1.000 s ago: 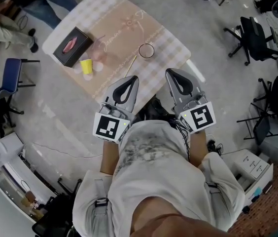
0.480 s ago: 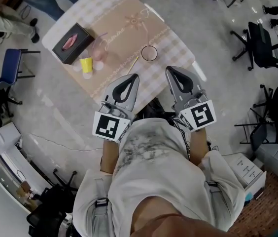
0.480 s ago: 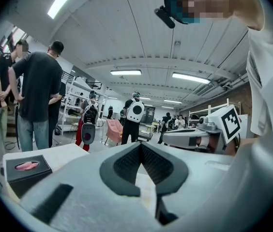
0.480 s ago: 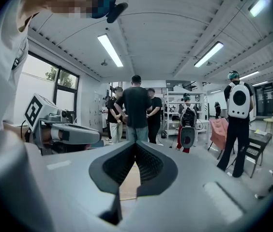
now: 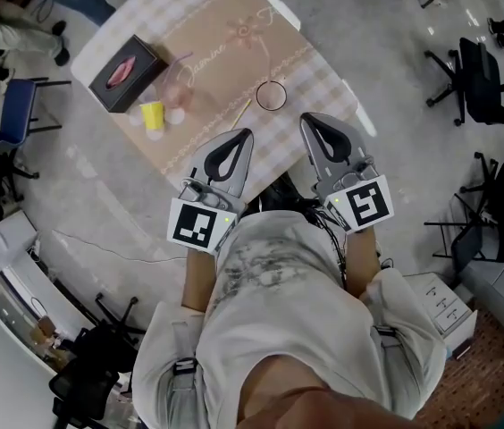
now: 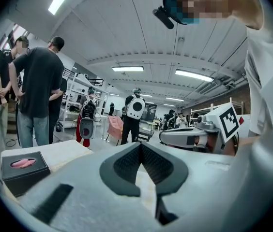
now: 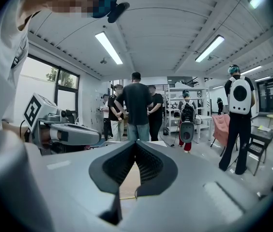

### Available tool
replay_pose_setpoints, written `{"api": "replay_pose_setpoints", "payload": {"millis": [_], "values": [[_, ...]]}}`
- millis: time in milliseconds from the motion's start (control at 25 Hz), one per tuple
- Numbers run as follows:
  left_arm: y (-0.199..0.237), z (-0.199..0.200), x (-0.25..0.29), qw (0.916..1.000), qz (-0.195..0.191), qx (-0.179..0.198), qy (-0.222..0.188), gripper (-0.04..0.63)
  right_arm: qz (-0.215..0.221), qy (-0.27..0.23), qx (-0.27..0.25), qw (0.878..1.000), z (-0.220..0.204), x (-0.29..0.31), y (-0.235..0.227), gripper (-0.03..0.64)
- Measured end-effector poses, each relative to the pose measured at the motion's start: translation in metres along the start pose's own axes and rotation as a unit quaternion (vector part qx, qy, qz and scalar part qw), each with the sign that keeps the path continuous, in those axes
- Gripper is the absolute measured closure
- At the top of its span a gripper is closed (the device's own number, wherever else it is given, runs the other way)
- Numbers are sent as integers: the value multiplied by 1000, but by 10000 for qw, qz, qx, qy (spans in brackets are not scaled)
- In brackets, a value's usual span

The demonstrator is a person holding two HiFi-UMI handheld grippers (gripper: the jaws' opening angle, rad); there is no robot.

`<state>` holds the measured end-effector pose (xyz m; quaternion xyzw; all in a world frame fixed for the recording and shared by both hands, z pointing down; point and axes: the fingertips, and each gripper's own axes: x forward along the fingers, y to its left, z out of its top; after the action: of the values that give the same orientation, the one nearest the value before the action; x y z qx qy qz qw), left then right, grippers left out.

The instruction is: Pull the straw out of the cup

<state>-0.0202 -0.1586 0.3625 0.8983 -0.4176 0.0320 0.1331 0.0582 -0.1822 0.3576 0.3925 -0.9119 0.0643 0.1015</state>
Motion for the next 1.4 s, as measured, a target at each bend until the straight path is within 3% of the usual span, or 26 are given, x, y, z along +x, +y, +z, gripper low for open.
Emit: {"api": "replay_pose_setpoints", "payload": {"millis": [360, 1400], "values": [[9, 1, 26, 9998, 52, -113, -149, 594, 45, 176, 46, 9998, -15, 19, -19, 606], [44, -46, 83, 9993, 89, -160, 321, 592, 229, 757, 101, 9968, -67, 83, -60, 571]]}}
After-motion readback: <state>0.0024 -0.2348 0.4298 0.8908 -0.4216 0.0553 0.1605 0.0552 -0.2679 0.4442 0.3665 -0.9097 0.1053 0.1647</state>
